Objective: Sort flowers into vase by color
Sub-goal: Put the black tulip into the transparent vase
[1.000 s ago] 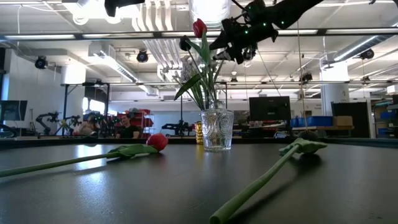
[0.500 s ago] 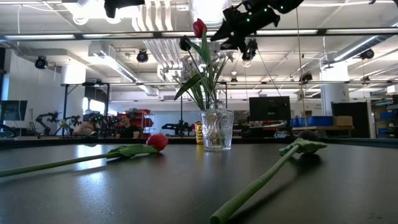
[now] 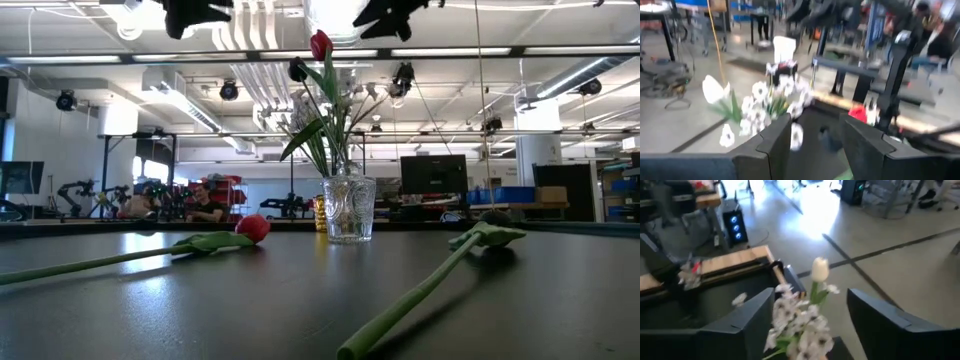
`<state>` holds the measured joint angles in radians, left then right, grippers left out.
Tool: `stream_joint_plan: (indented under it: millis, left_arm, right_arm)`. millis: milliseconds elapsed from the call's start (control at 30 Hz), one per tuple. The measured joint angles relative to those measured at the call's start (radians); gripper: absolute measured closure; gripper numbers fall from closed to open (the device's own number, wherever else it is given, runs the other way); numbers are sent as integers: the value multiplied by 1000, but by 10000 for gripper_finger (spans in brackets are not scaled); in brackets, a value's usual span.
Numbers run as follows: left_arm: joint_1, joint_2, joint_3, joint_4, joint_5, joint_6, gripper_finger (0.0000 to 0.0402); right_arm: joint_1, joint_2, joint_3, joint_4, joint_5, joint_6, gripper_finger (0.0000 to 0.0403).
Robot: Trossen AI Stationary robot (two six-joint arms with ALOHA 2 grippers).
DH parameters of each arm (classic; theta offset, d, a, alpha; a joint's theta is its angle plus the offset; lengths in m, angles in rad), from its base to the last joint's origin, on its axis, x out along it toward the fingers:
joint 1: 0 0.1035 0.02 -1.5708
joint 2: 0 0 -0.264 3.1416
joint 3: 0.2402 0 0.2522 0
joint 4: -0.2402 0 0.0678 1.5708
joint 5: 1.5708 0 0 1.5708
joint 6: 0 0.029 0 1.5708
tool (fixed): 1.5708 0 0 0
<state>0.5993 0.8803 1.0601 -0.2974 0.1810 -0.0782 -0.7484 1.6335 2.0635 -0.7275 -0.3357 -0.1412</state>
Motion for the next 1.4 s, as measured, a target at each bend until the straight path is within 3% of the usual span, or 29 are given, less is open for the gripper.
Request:
stream_joint_plan:
  millis: [133, 267, 333, 533, 633, 867, 1167, 1400]
  left_arm:
    - [0, -11, -61, 5, -7, 11, 268]
    - [0, -46, -158, 83, -6, 3, 307]
    - [0, -68, -207, 117, -3, -12, 328]
    - [1, -153, -313, 150, 98, -71, 388]
    - [1, -196, -347, 148, 125, -85, 398]
    - [1, -267, -375, 136, 138, -130, 401]
    - [0, -305, -356, 111, 127, -141, 401]
    - [0, -305, -356, 96, 106, -168, 401]
  right_arm:
    - [59, -12, 58, -156, 29, 4, 247]
    - [191, -43, 43, -247, 215, 27, 351]
    - [267, -55, 23, -273, 305, 96, 382]
    - [518, -63, -80, -285, 519, 441, 393]
    - [638, -53, -154, -285, 590, 664, 393]
    - [846, -46, -338, -258, 659, 1190, 394]
    - [1005, -47, -468, -268, 703, 1643, 390]
    - [1075, -47, -583, -413, 657, 2034, 336]
